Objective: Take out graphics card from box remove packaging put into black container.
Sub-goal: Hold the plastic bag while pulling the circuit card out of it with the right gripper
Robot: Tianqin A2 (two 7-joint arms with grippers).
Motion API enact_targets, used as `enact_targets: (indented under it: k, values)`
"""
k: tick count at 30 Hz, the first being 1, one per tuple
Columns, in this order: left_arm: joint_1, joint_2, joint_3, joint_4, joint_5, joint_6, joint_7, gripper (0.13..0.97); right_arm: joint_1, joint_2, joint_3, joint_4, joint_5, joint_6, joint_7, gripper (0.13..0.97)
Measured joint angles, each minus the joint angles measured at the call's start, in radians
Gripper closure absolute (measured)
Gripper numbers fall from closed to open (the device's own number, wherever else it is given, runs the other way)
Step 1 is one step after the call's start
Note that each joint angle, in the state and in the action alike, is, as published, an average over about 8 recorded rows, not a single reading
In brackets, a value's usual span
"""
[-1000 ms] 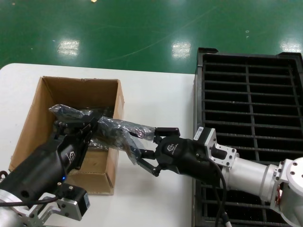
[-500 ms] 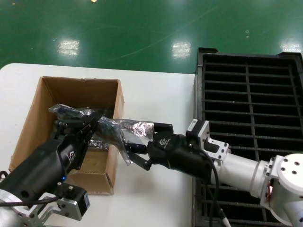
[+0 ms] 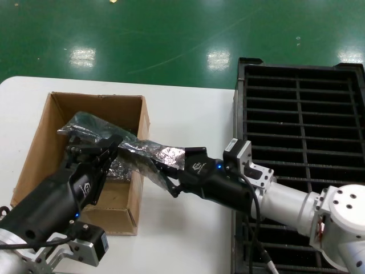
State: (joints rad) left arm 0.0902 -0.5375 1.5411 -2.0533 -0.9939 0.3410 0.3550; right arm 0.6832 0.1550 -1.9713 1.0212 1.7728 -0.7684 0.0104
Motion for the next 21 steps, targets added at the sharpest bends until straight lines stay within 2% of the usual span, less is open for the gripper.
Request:
enact_targets:
  k: [2,11,21]
  values:
    - [0.000,0.000,0.000,0.000,0.000,0.000,0.000,0.957,-0.004,0.005,0.003,0.009,0.001,0.002,0.003,0.885]
    - [0.000,0.000,0.000,0.000,0.000,0.000,0.000,0.957,-0.042,0.040,0.016,0.082,0.008,0.005,0.005,0.906]
    - [0.000,0.000,0.000,0.000,0.000,0.000,0.000,0.957,-0.107,0.105,0.022,0.201,0.011,-0.004,-0.011,0.906]
